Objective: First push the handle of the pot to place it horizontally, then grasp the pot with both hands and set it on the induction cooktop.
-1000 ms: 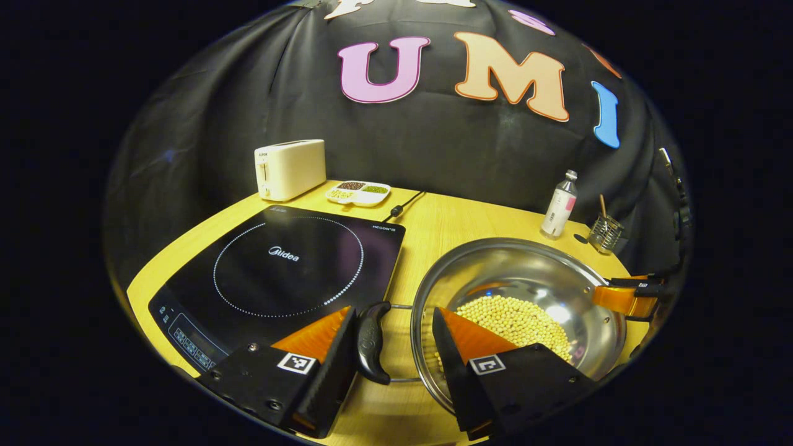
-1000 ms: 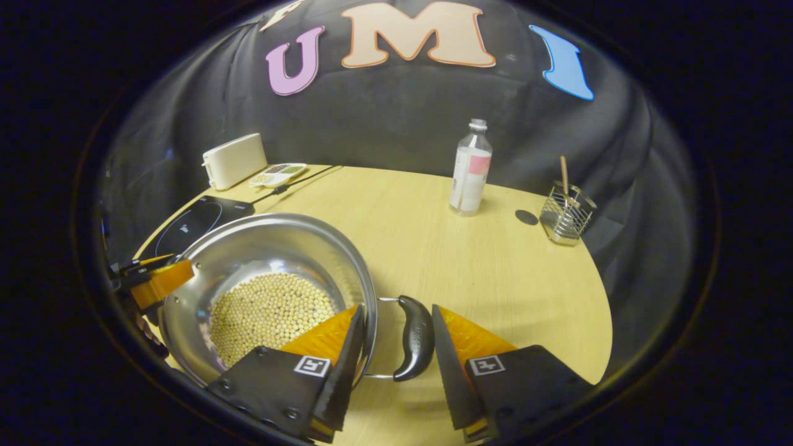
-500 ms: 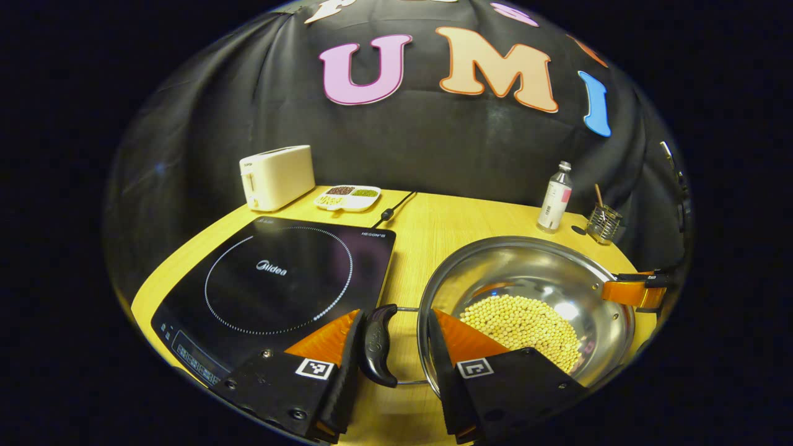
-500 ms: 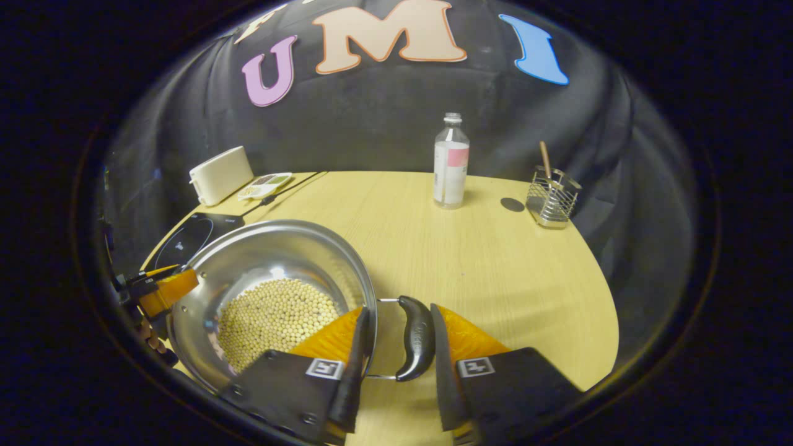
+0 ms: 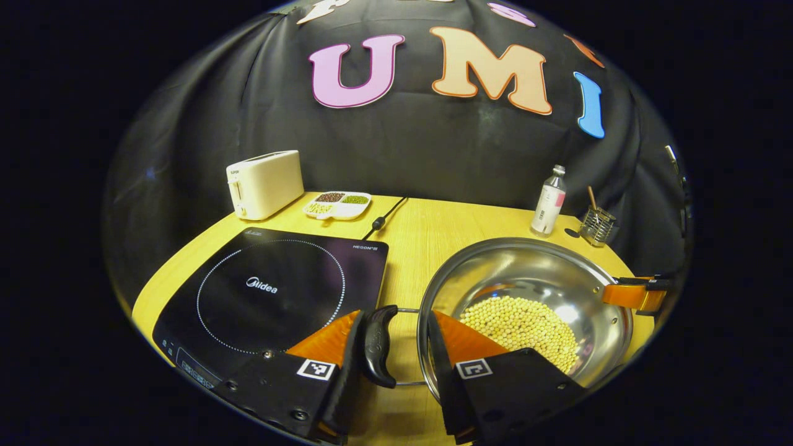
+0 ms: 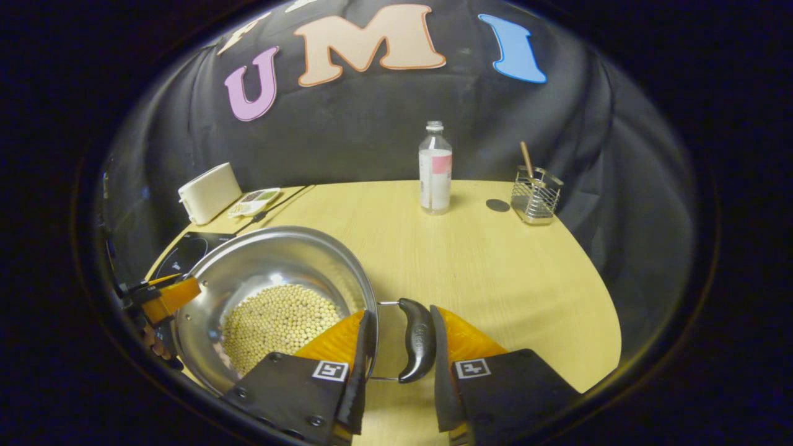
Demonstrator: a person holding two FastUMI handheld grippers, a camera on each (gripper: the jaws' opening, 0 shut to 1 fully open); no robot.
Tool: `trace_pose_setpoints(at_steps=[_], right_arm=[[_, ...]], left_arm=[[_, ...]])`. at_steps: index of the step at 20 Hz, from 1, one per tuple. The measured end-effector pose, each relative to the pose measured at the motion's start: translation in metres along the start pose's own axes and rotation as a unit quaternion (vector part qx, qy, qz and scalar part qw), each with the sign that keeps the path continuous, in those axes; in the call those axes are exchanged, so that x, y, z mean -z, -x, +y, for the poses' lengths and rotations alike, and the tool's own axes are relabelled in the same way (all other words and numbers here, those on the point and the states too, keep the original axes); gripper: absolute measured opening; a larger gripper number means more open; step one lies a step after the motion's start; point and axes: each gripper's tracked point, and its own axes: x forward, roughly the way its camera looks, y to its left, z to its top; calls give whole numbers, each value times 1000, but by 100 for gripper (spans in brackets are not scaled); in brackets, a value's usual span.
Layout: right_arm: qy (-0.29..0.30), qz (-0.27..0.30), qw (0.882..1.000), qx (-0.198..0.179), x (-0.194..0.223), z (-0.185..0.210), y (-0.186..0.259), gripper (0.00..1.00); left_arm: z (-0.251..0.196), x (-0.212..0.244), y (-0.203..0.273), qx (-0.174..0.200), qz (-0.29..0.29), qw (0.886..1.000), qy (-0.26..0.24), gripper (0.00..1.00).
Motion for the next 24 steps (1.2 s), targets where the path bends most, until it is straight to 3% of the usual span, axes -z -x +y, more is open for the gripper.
trace_pose_setpoints(at_steps=[3, 8, 19, 20, 21, 24], right_arm=[[-7, -9, 1000, 8, -9, 5, 12, 48], [1, -28, 999, 20, -24, 32, 38, 41], [12, -36, 999, 1, -39, 170, 44, 41], [15, -35, 999, 1, -38, 183, 42, 47], [19, -31, 999, 0, -36, 196, 38, 41], [22, -23, 999, -4, -35, 230, 27, 41]], left_arm=[[4, -11, 6, 9, -12, 1000, -1, 56], [27, -30, 22, 24, -29, 999, 3, 56], [162, -50, 38, 4, -46, 999, 18, 56], [175, -50, 35, 3, -47, 999, 18, 56], [186, -49, 32, 1, -44, 999, 18, 56], [221, -49, 23, 2, -34, 999, 27, 56]])
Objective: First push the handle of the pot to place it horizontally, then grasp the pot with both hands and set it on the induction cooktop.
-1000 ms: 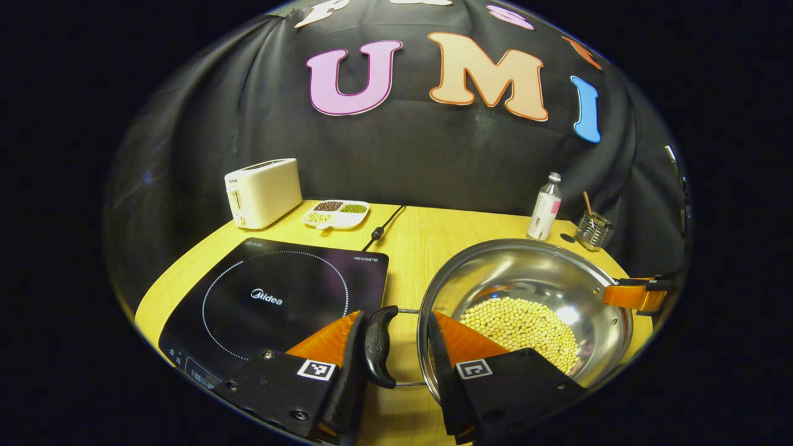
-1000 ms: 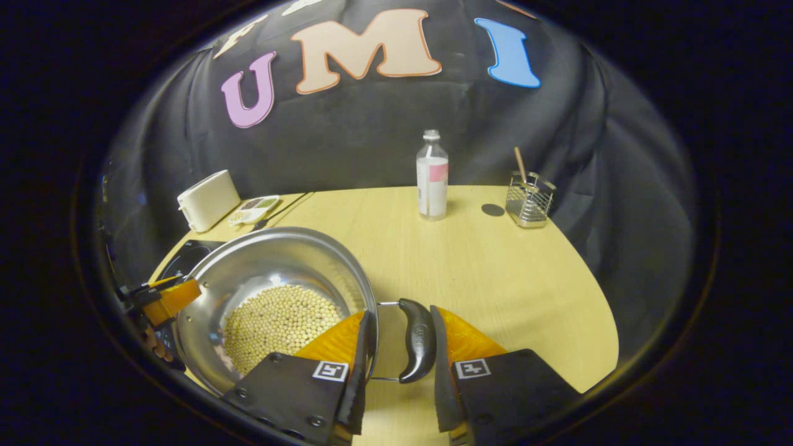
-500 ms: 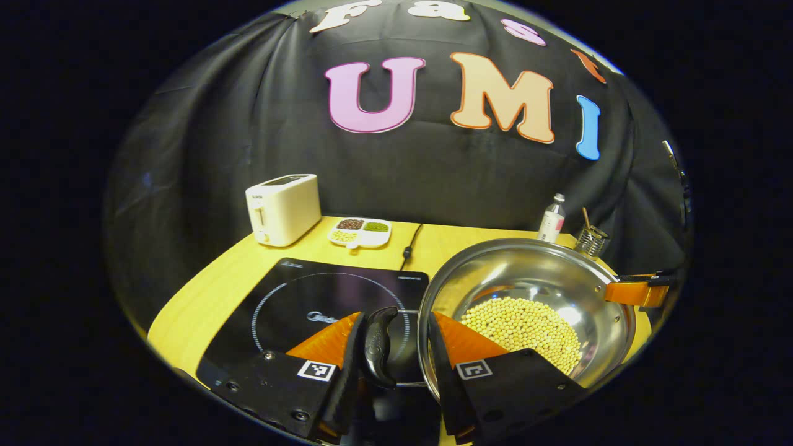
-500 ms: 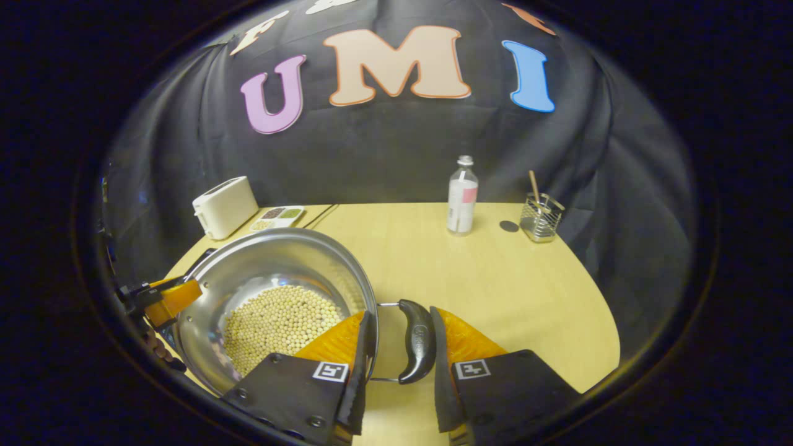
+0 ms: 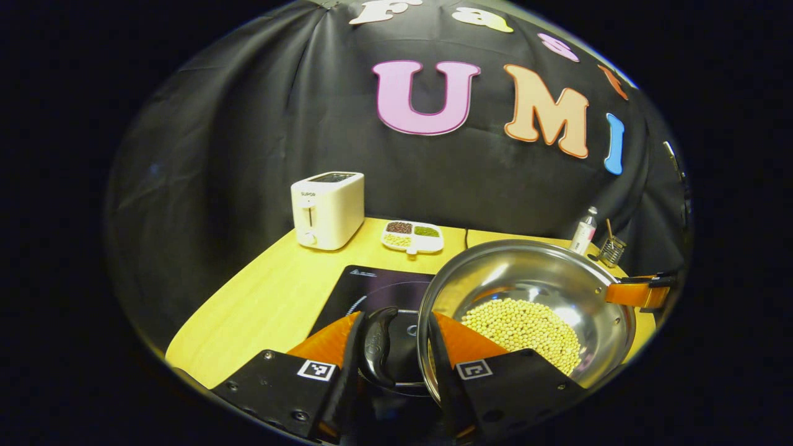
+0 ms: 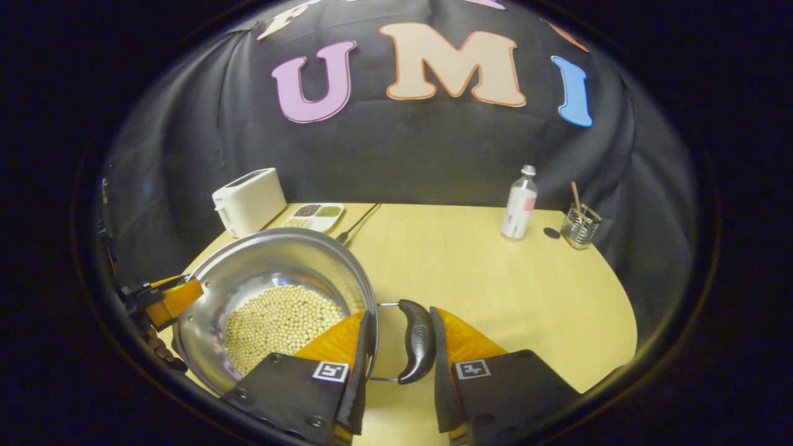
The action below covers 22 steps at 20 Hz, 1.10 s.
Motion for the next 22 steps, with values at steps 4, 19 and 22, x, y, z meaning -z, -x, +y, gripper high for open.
trace_pose_setpoints(at_steps=[4, 19, 22], right_arm=[[-10, 4, 1000, -2, -4, 30, -12, 41], [-30, -4, 1000, 7, -11, 66, -44, 47], [-31, -20, 999, 22, -11, 67, -43, 48]], left_arm=[[30, -10, -12, 0, 4, 1000, -12, 56], [66, -26, -48, -8, 16, 999, -49, 56], [69, -29, -52, -6, 9, 998, -54, 57]])
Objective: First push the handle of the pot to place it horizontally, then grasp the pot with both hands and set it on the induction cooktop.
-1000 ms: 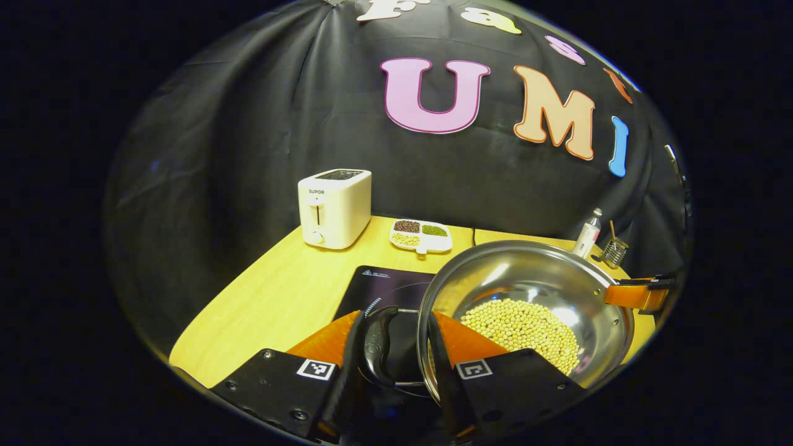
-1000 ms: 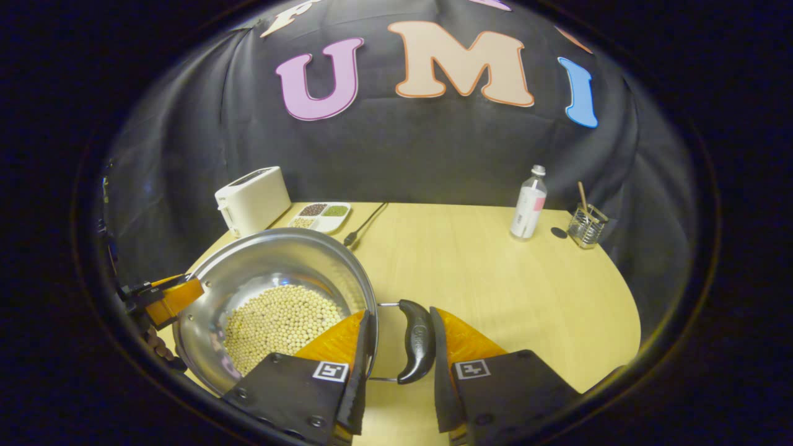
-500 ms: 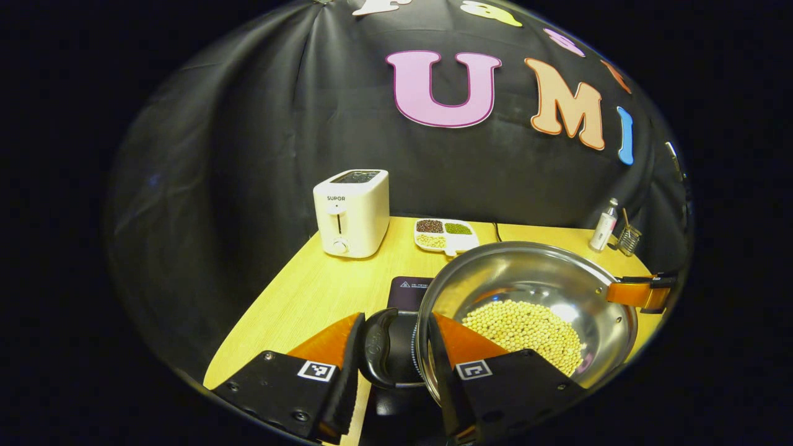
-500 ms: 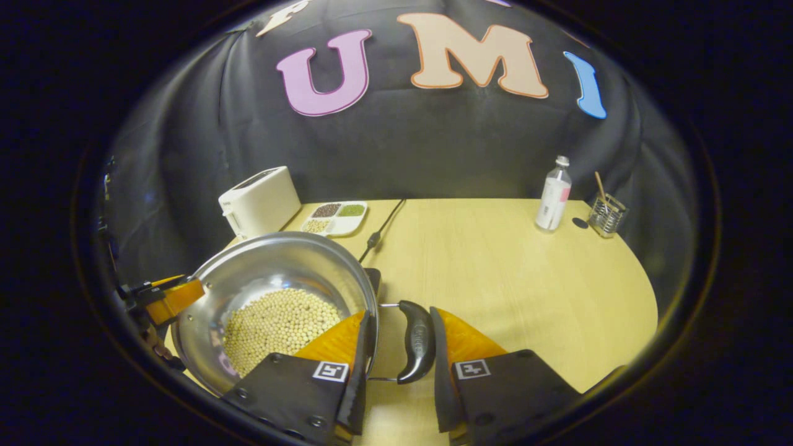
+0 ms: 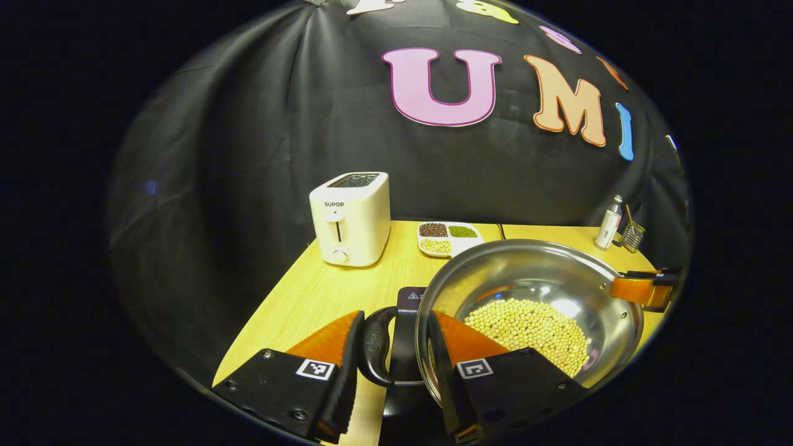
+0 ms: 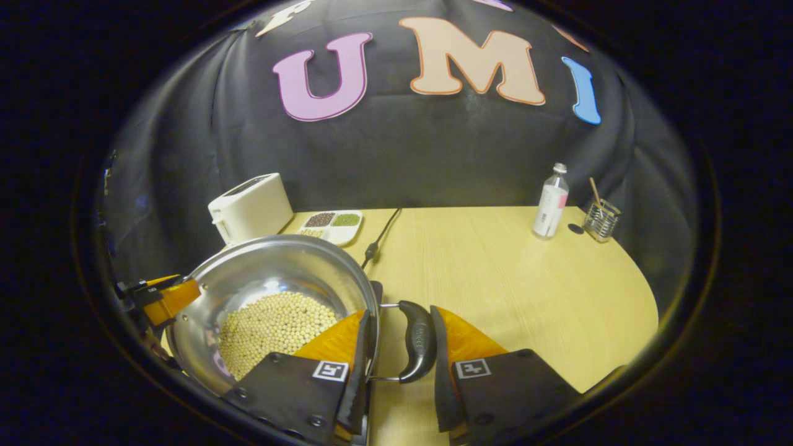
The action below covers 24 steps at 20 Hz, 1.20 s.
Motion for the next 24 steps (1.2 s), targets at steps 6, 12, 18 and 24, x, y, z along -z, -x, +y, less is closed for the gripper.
trace_pose_setpoints(at_steps=[6, 12, 18, 24], right_arm=[[-25, -17, 999, -20, -4, 3, 4, 55], [-20, -73, 995, -62, -35, 11, 29, 92], [-18, -95, 993, -75, -45, -4, 58, 94], [2, -161, 985, -68, -78, -55, 115, 93]], left_arm=[[2, -9, 1, -12, -25, 1000, 14, 66], [16, -79, 46, -91, -139, 986, -5, 67], [-30, -102, 99, -76, -161, 984, -20, 74], [-77, -92, 140, -53, -155, 986, 27, 84]])
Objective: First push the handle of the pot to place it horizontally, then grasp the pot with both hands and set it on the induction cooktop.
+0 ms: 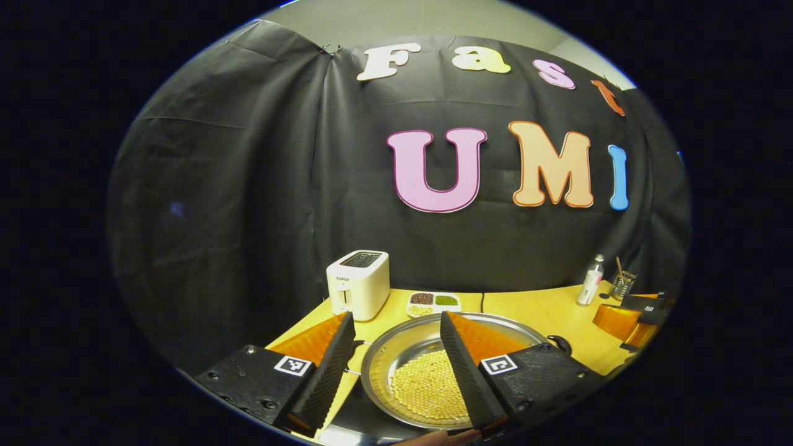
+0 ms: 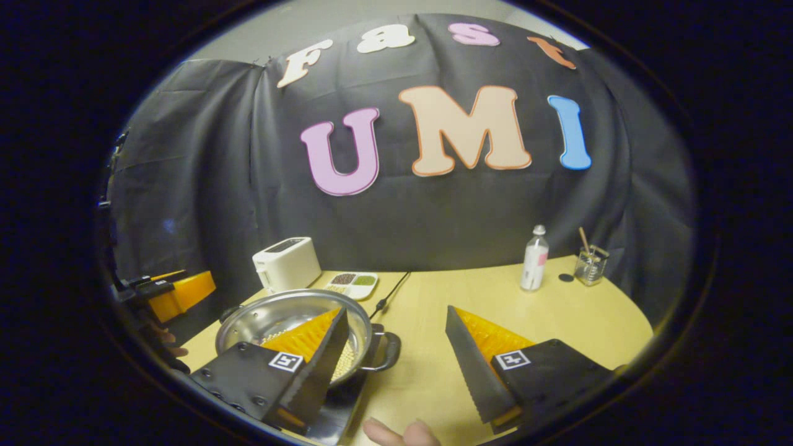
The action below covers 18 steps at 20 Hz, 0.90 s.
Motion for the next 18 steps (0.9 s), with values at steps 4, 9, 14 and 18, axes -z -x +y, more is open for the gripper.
trace_pose_setpoints(at_steps=[4, 9, 14, 18], right_arm=[[50, -56, 997, 36, -45, -46, 40, 92], [59, -102, 991, 60, -93, -85, 104, 94], [41, -131, 988, 78, -122, -126, 169, 96], [45, -138, 984, 107, -141, -150, 225, 96]], left_arm=[[-29, -24, 33, -5, -31, 999, -10, 86], [-83, -72, 94, 23, -79, 996, -26, 96], [-119, -81, 145, 55, -80, 995, -4, 96], [-130, -94, 173, 54, -86, 995, -9, 95]])
